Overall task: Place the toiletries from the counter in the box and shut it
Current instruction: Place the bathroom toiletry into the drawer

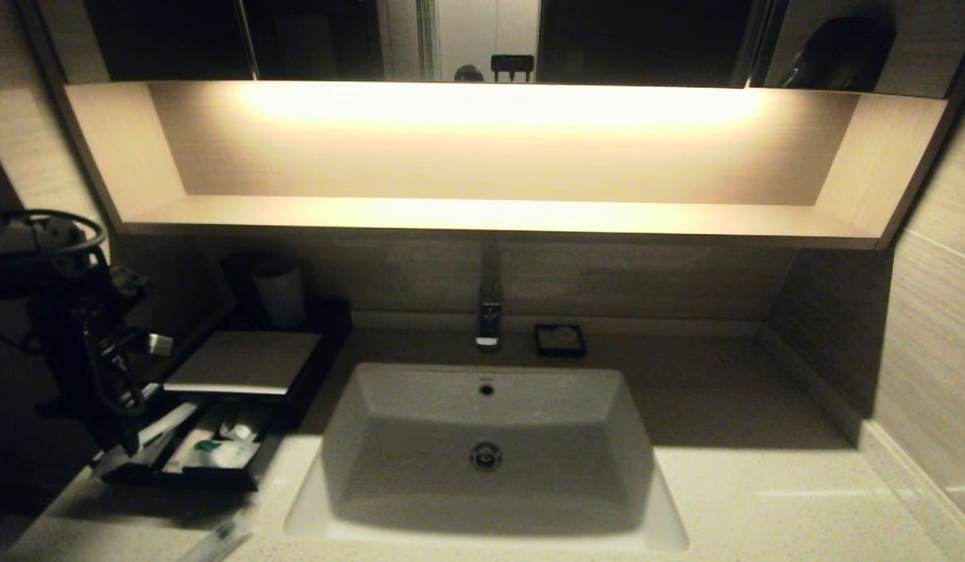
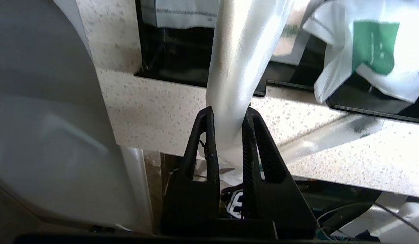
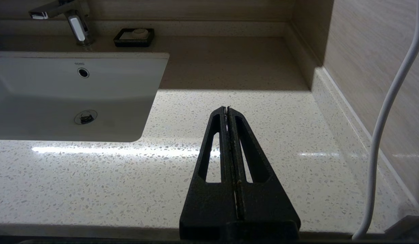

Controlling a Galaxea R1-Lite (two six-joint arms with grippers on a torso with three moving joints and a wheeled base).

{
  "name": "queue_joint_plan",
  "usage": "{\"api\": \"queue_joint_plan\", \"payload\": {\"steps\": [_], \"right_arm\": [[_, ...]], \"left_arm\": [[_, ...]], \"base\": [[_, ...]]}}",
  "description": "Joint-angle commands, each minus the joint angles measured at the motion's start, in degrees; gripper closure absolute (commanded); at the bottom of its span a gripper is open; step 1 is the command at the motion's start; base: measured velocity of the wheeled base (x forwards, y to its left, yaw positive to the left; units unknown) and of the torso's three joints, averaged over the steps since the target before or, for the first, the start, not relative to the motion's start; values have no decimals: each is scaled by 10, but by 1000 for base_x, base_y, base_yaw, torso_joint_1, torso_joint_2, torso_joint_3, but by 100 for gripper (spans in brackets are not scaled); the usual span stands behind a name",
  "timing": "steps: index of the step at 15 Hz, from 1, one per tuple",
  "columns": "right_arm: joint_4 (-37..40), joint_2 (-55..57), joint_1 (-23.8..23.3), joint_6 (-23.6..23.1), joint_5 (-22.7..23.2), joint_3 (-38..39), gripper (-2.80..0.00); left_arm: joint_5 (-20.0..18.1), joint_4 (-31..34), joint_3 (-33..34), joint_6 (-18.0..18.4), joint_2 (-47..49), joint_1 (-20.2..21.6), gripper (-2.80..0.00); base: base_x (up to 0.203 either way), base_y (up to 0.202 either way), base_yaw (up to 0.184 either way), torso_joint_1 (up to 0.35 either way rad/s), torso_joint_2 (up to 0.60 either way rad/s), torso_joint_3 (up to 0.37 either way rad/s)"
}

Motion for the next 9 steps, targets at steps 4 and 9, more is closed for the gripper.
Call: {"api": "queue_joint_plan", "payload": {"steps": [4, 9], "right_arm": [[0, 0, 0, 0, 0, 0, 0], [0, 0, 0, 0, 0, 0, 0]], "left_arm": [[1, -3, -15, -3, 18, -2, 0], [1, -11, -29, -3, 26, -2, 0]], "base": [[0, 0, 0, 0, 0, 0], [0, 0, 0, 0, 0, 0]]}}
